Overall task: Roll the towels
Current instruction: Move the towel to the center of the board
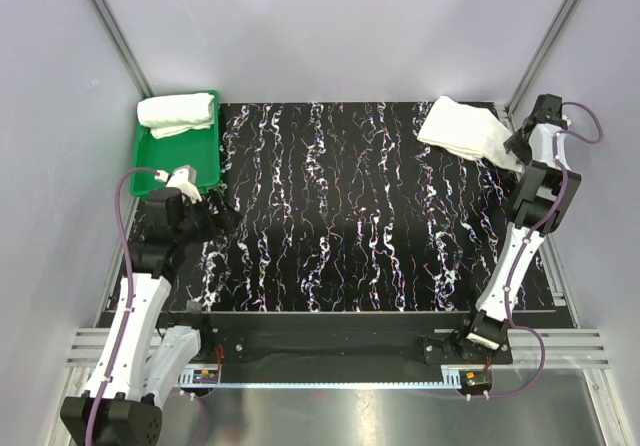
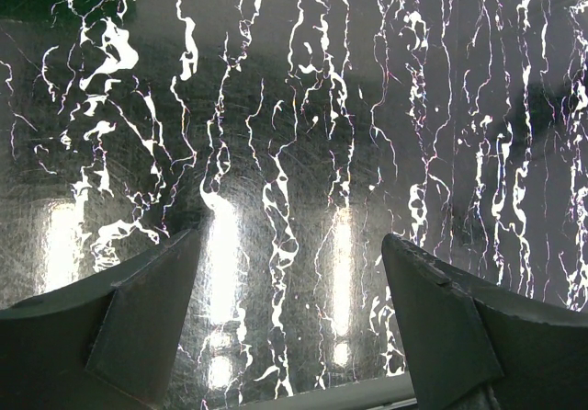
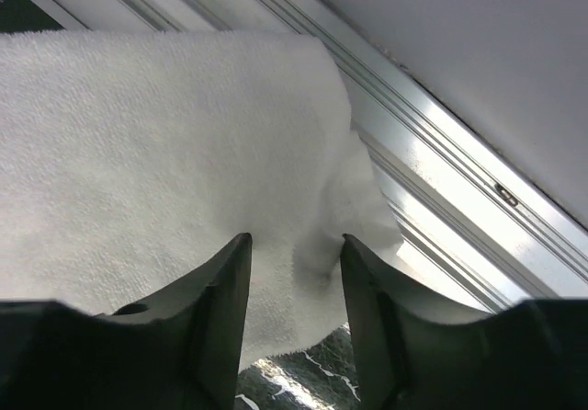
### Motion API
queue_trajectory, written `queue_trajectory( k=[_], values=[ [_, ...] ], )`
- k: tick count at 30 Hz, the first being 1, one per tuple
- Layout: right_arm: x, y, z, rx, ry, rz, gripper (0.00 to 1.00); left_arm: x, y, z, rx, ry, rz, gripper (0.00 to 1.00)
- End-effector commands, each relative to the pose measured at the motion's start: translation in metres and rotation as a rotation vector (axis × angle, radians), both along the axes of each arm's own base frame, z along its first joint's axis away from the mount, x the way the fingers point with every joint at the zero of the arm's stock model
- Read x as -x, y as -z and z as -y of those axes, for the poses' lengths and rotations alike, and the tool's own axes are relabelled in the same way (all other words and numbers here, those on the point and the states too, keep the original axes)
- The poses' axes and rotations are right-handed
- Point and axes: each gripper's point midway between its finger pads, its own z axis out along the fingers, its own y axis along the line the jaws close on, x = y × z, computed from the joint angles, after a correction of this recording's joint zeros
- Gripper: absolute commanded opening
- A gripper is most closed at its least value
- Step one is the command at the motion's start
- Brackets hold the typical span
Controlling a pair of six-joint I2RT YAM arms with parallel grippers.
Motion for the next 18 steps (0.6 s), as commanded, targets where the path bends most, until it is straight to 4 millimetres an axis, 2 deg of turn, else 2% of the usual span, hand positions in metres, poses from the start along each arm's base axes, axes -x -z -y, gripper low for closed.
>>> queue_trajectory(
  k=[1,3,4,7,8,9,10,13,14,16,17,18],
  values=[
    [0.01,-0.006,0.067,0.079,0.119,0.013,0.47,-0.004,-0.005,0.004,-0.002,0.035,0.028,0.86],
    [0.009,-0.006,0.064,0.068,0.113,0.026,0.33,-0.004,-0.005,0.004,-0.003,0.034,0.03,0.86],
    [0.008,-0.015,0.063,0.067,0.109,0.049,0.22,-0.004,-0.005,0.004,-0.003,0.032,0.026,0.86],
    [0.006,-0.017,0.053,0.044,0.091,0.071,0.01,-0.004,-0.006,0.003,-0.005,0.028,0.032,0.86],
    [0.002,-0.028,0.049,0.031,0.074,0.102,0.0,-0.004,-0.006,0.003,-0.005,0.028,0.032,0.86],
    [0.002,-0.03,0.043,0.021,0.061,0.107,0.0,-0.004,-0.006,0.003,-0.005,0.028,0.035,0.86],
    [-0.003,-0.048,0.034,0.027,0.041,0.137,0.0,-0.004,-0.007,0.003,-0.005,0.028,0.039,0.86],
    [-0.012,-0.08,0.005,0.056,-0.041,0.177,0.0,-0.003,-0.009,0.003,-0.005,0.028,0.045,0.86],
    [-0.023,-0.112,-0.025,0.066,-0.114,0.231,0.0,-0.003,-0.008,0.002,-0.007,0.024,0.045,0.86],
    [-0.031,-0.148,-0.06,0.091,-0.228,0.295,0.0,-0.003,-0.008,0.001,-0.01,0.019,0.045,0.86],
    [-0.037,-0.193,-0.111,0.099,-0.349,0.378,0.0,-0.003,-0.01,0.0,-0.015,0.015,0.05,0.86],
    [-0.034,-0.206,-0.136,0.132,-0.434,0.389,0.0,-0.003,-0.009,0.0,-0.015,0.014,0.049,0.86]
  ],
)
